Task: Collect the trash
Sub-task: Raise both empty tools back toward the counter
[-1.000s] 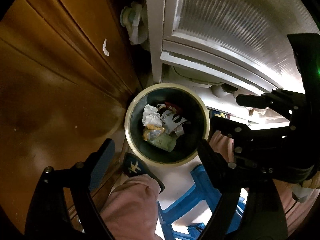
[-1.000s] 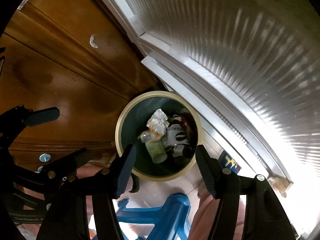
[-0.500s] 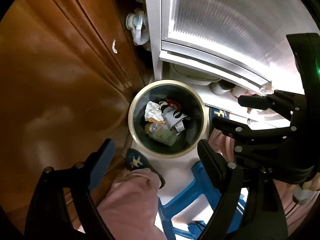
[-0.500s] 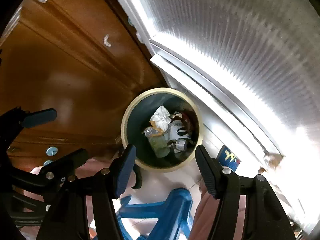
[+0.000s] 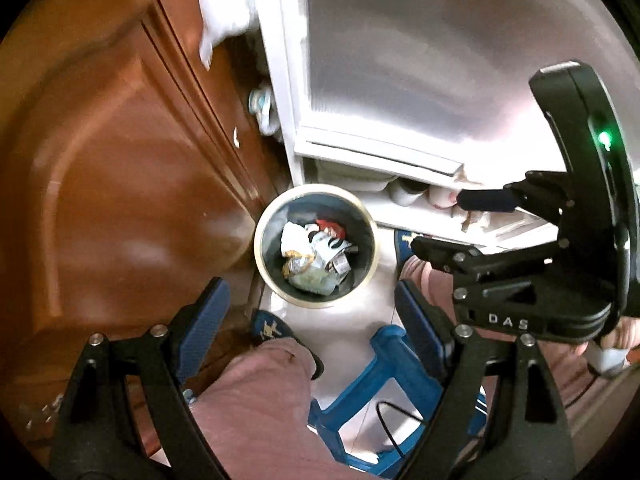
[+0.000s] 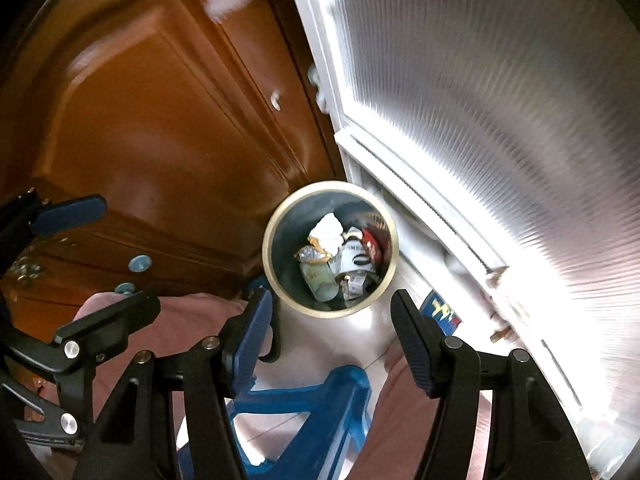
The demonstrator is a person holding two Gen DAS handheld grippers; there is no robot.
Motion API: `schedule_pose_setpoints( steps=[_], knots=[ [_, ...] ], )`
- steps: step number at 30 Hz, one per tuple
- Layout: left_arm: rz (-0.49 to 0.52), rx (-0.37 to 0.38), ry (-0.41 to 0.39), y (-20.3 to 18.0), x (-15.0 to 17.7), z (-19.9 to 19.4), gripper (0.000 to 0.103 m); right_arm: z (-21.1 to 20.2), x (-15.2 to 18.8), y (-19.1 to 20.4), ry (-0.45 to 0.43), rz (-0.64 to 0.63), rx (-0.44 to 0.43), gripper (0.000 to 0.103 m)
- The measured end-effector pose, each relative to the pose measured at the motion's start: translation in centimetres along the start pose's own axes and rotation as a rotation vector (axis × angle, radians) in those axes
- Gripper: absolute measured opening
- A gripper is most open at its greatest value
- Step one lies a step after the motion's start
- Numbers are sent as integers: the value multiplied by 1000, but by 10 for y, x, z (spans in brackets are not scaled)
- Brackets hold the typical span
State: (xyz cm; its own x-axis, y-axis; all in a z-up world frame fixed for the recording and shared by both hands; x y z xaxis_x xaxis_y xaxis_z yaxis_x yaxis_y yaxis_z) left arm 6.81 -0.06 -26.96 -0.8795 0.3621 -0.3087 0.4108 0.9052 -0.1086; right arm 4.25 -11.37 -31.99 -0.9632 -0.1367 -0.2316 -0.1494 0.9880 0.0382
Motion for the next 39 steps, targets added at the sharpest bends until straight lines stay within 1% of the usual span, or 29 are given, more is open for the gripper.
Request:
schedule_pose_setpoints(
  steps=[5, 9, 12, 14, 15, 17, 18, 20, 22, 24, 26, 28, 29, 30, 32, 35, 36, 39],
  knots=[
    [26, -24, -117, -11, 5, -55, 82, -62, -3, 5, -118, -54, 46, 63],
    [31, -54, -231, -13, 3, -102, 82, -118, -13, 7, -236, -64, 69, 63],
    [11, -67, -329, -10, -4, -142, 82, -166, -21, 10, -343, -66, 72, 63],
    [0, -66, -394, -9, -11, -167, 82, -202, -29, 11, -407, -63, 55, 63],
    [-6, -70, -432, -8, -15, -184, 82, -218, -33, 12, -436, -62, 46, 63],
    [-12, -77, -481, -5, -23, -209, 82, -248, -44, 12, -487, -71, 35, 63],
    [-12, -77, -505, -3, -27, -221, 82, -268, -56, 12, -515, -83, 42, 63],
    [-8, -73, -548, 1, -41, -247, 82, -290, -73, 12, -540, -95, 54, 63],
    [-2, -69, -573, 7, -53, -266, 82, -308, -90, 9, -552, -89, 44, 63],
    [12, -74, -584, 15, -71, -280, 82, -322, -113, 2, -566, -74, 26, 63],
    [25, -97, -580, 24, -91, -288, 82, -335, -136, -5, -579, -58, 16, 63],
    [27, -109, -567, 31, -110, -289, 82, -346, -169, -19, -586, -49, 17, 65],
    [25, -107, -557, 36, -120, -290, 82, -349, -181, -25, -589, -45, 18, 67],
    [16, -103, -546, 41, -132, -290, 82, -353, -201, -29, -594, -38, 21, 69],
    [-4, -88, -518, 52, -157, -288, 82, -353, -230, -38, -591, -36, 24, 72],
    [-42, -35, -476, 76, -208, -279, 82, -348, -285, -56, -594, -30, 34, 72],
    [-48, -31, -470, 81, -221, -274, 82, -344, -308, -63, -599, -21, 43, 72],
    [-80, -45, -452, 102, -274, -259, 82, -327, -361, -74, -599, -4, 45, 73]
  ],
)
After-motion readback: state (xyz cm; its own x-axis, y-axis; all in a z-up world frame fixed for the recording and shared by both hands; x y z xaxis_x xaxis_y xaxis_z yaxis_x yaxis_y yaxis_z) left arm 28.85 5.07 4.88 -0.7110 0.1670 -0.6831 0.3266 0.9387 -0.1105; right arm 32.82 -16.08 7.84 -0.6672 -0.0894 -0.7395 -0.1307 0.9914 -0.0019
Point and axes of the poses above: each gripper's, at about its wrist camera, not at the fingertips, and z roughly the way its jaws point, y to its left, x to its underside, the point moved 2 cm from there along z, roughly the way its jaws point, and after that the axes turned 7 degrees about x, right-handed, at the moved point
